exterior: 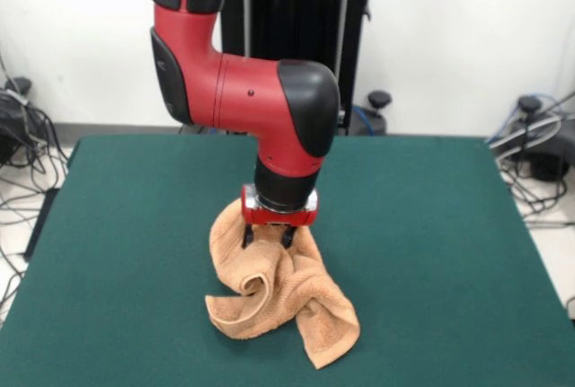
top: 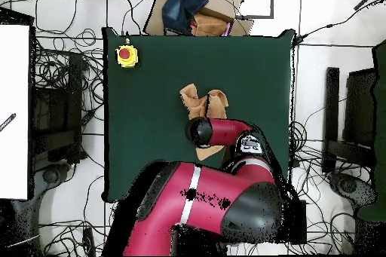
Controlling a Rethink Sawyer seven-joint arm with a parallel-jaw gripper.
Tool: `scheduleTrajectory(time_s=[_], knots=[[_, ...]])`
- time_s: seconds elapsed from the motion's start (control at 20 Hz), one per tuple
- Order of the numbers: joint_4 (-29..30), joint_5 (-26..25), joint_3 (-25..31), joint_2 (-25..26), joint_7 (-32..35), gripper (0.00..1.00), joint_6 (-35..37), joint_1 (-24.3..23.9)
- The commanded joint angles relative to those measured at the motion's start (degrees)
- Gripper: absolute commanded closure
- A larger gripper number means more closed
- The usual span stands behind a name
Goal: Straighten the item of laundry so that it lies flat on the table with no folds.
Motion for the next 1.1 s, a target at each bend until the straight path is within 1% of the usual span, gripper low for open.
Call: scheduleTrajectory(time_s=[0.05, 0.25, 0.4, 0.55, 0.8, 1.1], knots=[[3.9, -0.3, 4.0, 0.9, 6.4, 0.00, 2.4, 2.1], [5.8, -0.1, 3.9, -1.9, 5.7, 0.00, 5.5, 2.5], [6.6, 0.2, 3.8, -3.3, 5.9, 0.00, 6.3, 2.8], [7.5, 0.7, 4.1, -4.5, 6.3, 0.00, 6.4, 2.7], [8.1, 1.2, 3.9, -6.5, 5.8, 0.00, 9.4, 3.2], [8.6, 1.1, 4.1, -7.9, 5.5, 0.00, 10.9, 3.3]])
